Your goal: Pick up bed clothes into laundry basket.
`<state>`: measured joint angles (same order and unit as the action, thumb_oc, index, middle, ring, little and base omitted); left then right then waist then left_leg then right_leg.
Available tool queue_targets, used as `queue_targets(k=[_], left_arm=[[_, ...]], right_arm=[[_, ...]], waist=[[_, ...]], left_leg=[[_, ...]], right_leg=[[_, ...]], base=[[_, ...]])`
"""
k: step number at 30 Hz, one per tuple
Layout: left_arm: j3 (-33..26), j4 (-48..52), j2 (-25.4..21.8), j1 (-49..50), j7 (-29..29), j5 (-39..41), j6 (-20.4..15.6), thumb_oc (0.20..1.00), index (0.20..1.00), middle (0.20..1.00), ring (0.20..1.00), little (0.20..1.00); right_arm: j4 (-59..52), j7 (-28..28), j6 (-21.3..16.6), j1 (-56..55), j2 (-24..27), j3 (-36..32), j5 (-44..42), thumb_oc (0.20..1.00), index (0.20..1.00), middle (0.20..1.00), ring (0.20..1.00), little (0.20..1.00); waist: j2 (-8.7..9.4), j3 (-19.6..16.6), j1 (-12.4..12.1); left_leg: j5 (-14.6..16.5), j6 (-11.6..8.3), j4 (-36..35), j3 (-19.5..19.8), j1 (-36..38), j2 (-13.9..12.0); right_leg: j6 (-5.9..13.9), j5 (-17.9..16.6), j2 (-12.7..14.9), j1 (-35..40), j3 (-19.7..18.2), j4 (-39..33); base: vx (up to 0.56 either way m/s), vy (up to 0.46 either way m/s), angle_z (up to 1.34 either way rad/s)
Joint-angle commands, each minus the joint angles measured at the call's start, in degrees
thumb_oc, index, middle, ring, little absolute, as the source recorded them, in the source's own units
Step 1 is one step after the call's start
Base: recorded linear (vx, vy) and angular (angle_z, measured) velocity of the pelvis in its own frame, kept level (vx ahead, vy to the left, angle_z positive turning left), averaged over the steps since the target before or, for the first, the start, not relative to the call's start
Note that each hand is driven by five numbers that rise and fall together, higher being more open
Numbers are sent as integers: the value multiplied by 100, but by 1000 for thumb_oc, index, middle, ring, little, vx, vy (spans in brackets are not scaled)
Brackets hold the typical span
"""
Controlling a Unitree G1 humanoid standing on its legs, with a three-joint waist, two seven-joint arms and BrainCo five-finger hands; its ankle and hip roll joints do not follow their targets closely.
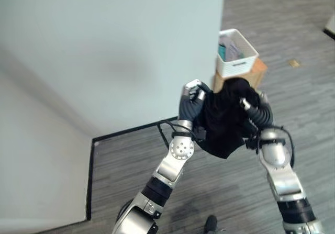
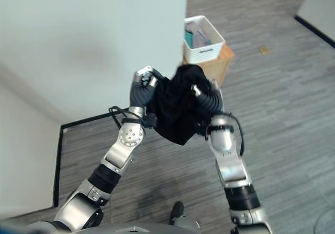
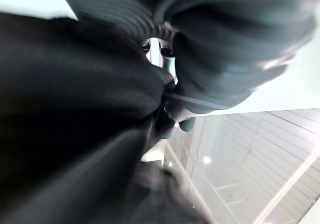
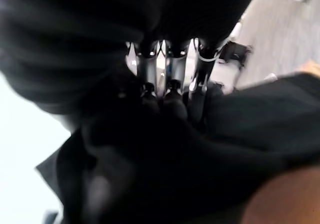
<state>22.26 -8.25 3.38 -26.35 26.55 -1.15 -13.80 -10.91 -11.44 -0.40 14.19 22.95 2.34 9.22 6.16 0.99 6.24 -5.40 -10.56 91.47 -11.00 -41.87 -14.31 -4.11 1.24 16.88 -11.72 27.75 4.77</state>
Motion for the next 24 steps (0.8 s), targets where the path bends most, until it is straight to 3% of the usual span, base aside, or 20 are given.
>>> queue_targets(k=[1, 4, 5, 6, 7, 8, 9, 10, 11, 12, 14, 16, 17, 19, 21, 23, 24], left_arm=[[101, 79, 133, -288, -3, -50, -573, 200, 200, 200, 200, 200], [66, 30, 144, -236, -95, 6, -592, 200, 200, 200, 200, 200], [22, -89, 178, -279, -99, 1, -619, 200, 200, 200, 200, 200], [14, -97, 182, -293, -100, 0, -622, 200, 200, 200, 200, 200], [31, -254, 290, -358, -110, -39, -651, 200, 200, 200, 200, 200], [10, -283, 293, -343, -99, -51, -637, 200, 200, 200, 200, 200], [-2, -278, 298, -321, -92, -45, -636, 200, 200, 200, 200, 200], [-42, -272, 311, -317, -54, -45, -643, 200, 200, 200, 200, 200], [-16, -184, 348, -292, -126, -32, -665, 200, 200, 200, 200, 200], [9, -135, 336, -326, -116, -42, -637, 200, 200, 200, 200, 200], [-39, -52, 254, -331, -52, -87, -590, 200, 200, 200, 200, 200], [-23, -41, 155, -303, -26, -174, -594, 200, 200, 200, 200, 200], [-25, -40, 151, -305, -26, -174, -594, 200, 200, 200, 200, 200], [-45, -17, 97, -291, 11, -176, -604, 200, 200, 200, 200, 200], [-64, -43, 43, -296, 44, -191, -626, 200, 200, 200, 200, 200], [-68, -33, -5, -322, 21, -224, -669, 200, 200, 200, 200, 200], [-71, -33, -8, -324, 21, -224, -670, 200, 200, 200, 200, 200]], right_arm=[[-201, -448, -328, 326, 50, -227, 444, 200, 200, 200, 200, 200], [-109, -524, -292, 266, 134, -260, 555, 200, 200, 200, 200, 200], [50, -544, -280, 295, 207, -219, 613, 200, 200, 200, 200, 200], [57, -546, -282, 307, 211, -218, 613, 200, 200, 200, 200, 200], [256, -470, -334, 304, 211, -98, 602, 200, 200, 200, 200, 200], [399, -468, -353, 371, 199, -71, 589, 200, 200, 200, 200, 200], [498, -475, -366, 417, 177, -50, 589, 200, 200, 200, 200, 200], [621, -509, -370, 490, 145, -36, 604, 200, 200, 200, 200, 200], [770, -640, -356, 600, 134, -86, 666, 200, 200, 200, 200, 200], [749, -660, -322, 547, 59, -145, 655, 200, 200, 200, 200, 200], [604, -562, -304, 523, -42, -30, 648, 200, 200, 200, 200, 200], [554, -530, -308, 413, -108, 20, 658, 200, 200, 200, 200, 200], [553, -530, -308, 416, -110, 22, 659, 200, 200, 200, 200, 200], [570, -570, -310, 413, -150, -6, 652, 200, 200, 200, 200, 200], [602, -577, -346, 481, -178, -43, 610, 200, 200, 200, 200, 200], [577, -575, -402, 427, -189, -71, 650, 200, 200, 200, 200, 200], [576, -575, -402, 430, -190, -70, 650, 200, 200, 200, 200, 200]], waist=[[-131, 6, -7], [-196, 143, -98], [-334, 283, -148], [-285, 279, -152], [-485, 280, -167], [-707, 147, -206], [-793, 110, -302], [-885, 31, -395], [-1055, -111, -367], [-1074, -136, -325], [-1053, -136, -338], [-970, -159, -354], [-980, -157, -370], [-973, -138, -338], [-994, -115, -333], [-981, -137, -366], [-992, -149, -380]], left_leg=[[1713, 210, 149, -563, 517, 838], [1821, 317, -269, -671, 46, 783], [1738, 362, -1845, -630, -11, 446], [1678, 371, -1911, -685, 8, 482], [1106, 547, -5552, -910, 1004, 231], [457, 551, -7283, -952, 1701, 326], [-51, 527, -8565, -832, 2264, 559], [-351, 457, -9360, -495, 2530, 653], [-292, 439, -9647, -288, 2723, 690], [-370, 456, -9647, -426, 2826, 684], [-389, 623, -9647, -503, 3048, 800], [-183, 773, -9647, -748, 3460, 929], [-201, 772, -9647, -762, 3452, 907], [-121, 821, -9647, -1014, 3588, 843], [-48, 834, -9647, -1232, 3640, 786], [57, 813, -9647, -1520, 3704, 707], [36, 810, -9647, -1531, 3680, 682]], right_leg=[[251, -409, -562, 745, -233, -977], [285, -372, -686, 838, -528, -977], [362, -250, -797, 946, -794, -977], [360, -275, -741, 921, -816, -977], [498, -111, -795, 1053, -1019, -977], [546, -34, -958, 1031, -1083, -977], [591, 25, -1010, 1079, -1194, -977], [640, 117, -1064, 1134, -1289, -977], [668, 301, -1190, 1223, -1434, -977], [675, 374, -1250, 1365, -1532, -977], [703, 450, -1259, 1602, -1795, -977], [951, 574, -1114, 1850, -1926, -708], [940, 560, -1131, 1825, -1949, -694], [1138, 687, -1090, 1544, -2080, -109], [1259, 596, -1065, 1072, -2012, 313], [1301, 442, -945, 697, -1423, 430], [1284, 407, -971, 672, -1436, 413]], base=[[121, 13, -85], [158, 34, -111], [121, 41, -98], [416, 122, -111], [446, 173, -122], [584, 236, -107], [454, 228, -86], [526, 170, -83], [571, 154, -90], [573, 166, -54], [464, 213, -14], [410, 173, -42], [182, 98, -33], [111, 88, -25], [79, 51, -44], [45, -26, -75], [12, -53, -67]])
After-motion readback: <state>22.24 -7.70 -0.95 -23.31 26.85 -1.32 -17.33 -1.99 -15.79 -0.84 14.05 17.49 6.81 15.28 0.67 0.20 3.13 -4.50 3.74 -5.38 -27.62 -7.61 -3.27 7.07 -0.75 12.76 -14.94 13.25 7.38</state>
